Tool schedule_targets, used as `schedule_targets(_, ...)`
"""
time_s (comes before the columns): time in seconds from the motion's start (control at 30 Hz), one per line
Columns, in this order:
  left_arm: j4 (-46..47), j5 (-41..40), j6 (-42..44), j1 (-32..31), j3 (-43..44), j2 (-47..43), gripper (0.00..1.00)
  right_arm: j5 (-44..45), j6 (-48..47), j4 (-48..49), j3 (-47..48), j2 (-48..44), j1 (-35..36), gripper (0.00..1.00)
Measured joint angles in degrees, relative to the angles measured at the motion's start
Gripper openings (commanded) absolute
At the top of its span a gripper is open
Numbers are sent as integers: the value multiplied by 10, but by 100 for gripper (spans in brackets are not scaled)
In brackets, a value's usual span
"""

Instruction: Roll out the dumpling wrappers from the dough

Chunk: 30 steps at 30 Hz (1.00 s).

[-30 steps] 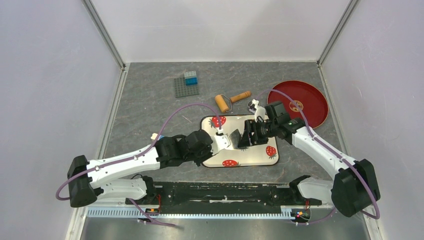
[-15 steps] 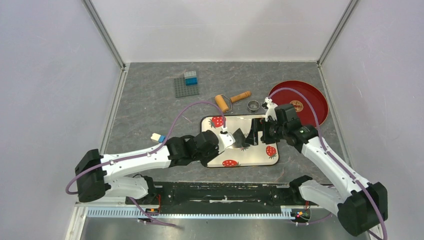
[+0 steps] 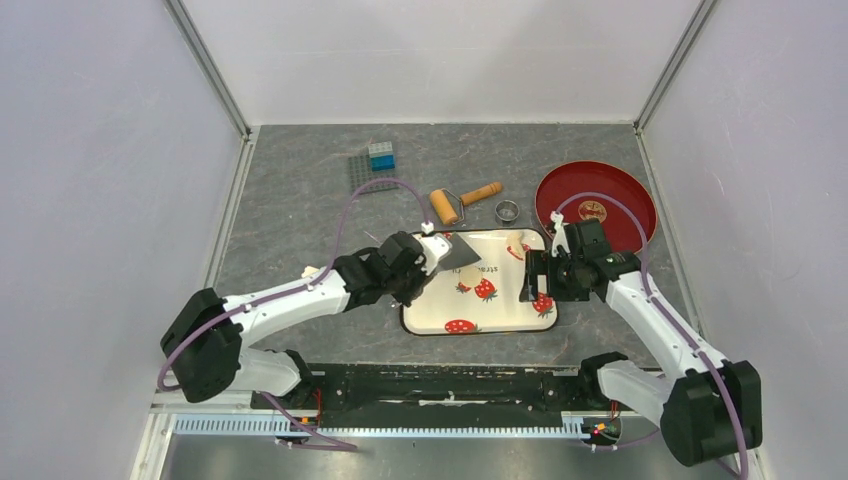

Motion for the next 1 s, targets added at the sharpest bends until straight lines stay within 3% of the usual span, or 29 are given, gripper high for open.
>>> schedule_targets(0.23,-2,16,15,94,-51,-49,2,20,-29,-20,0,33,-59,91)
schedule_targets(0.53,-8,23,64,108,-95,-119,2,11,-60,-28,0,71,-123,91)
schedule_targets(1.0,-50,27,142,86,-26,18,2,-25,-69,-24,-29,71,-129,89)
